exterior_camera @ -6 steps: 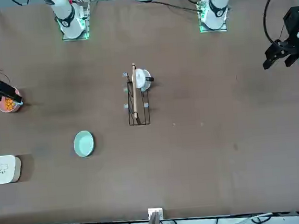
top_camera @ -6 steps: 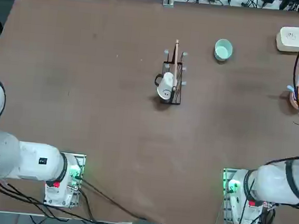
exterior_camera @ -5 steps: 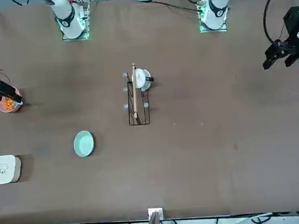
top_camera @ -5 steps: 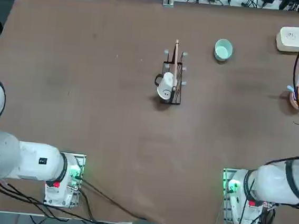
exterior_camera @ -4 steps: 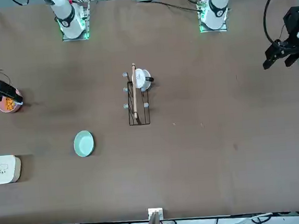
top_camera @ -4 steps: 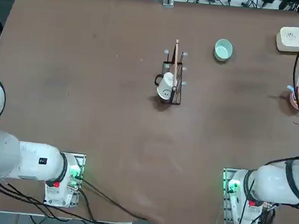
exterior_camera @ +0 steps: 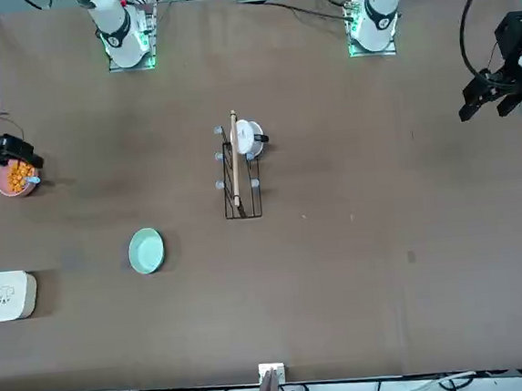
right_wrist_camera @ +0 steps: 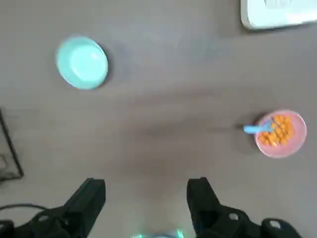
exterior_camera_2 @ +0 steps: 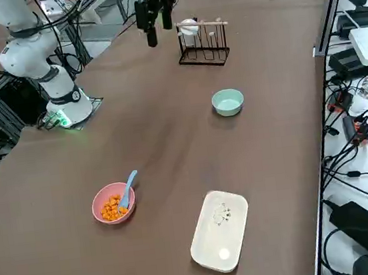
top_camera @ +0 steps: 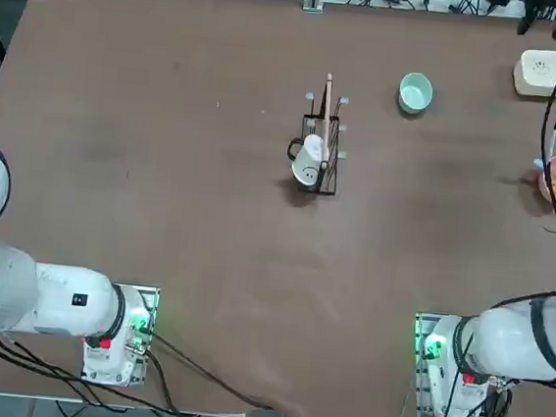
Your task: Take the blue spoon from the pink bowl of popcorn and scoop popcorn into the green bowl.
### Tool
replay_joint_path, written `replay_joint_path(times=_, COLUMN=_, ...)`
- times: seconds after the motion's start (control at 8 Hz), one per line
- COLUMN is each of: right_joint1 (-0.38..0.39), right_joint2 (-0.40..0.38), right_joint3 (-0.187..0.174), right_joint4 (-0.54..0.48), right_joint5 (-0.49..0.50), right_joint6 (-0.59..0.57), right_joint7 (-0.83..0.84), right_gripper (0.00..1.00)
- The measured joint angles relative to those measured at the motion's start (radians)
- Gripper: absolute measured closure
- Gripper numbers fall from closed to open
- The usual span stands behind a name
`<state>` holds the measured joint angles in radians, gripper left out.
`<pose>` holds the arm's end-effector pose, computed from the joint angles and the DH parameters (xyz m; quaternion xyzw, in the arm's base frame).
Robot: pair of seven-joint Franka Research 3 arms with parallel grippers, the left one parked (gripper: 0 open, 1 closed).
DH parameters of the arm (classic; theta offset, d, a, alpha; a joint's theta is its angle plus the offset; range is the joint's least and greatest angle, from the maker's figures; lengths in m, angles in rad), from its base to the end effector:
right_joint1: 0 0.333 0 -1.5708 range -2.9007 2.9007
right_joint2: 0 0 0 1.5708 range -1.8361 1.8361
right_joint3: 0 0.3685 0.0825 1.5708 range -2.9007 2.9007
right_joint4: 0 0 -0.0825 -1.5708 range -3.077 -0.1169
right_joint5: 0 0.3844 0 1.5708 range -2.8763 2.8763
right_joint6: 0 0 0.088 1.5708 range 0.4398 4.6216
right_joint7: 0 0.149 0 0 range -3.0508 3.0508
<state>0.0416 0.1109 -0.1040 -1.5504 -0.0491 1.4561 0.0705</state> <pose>0.5673 -0.0401 0.5743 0.9921 -0.0666 -0.1020 0.0307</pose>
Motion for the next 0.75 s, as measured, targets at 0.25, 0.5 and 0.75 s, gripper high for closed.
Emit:
replay_joint_path(times=0.25, right_joint1=0.002, right_joint2=0.072, right_joint3=-0.002, right_joint4=-0.048, right_joint5=-0.166, right_joint6=-0.079, right_joint7=0.054, right_gripper=0.0)
replay_joint_path(times=0.5, right_joint1=0.015, right_joint2=0.178, right_joint3=0.0, right_joint4=-0.128, right_joint5=-0.388, right_joint6=-0.056, right_joint7=0.19, right_gripper=0.0)
replay_joint_path(times=0.75, right_joint1=0.014, right_joint2=0.288, right_joint3=-0.003, right_joint4=-0.225, right_joint5=-0.573, right_joint6=0.04, right_joint7=0.398, right_gripper=0.01)
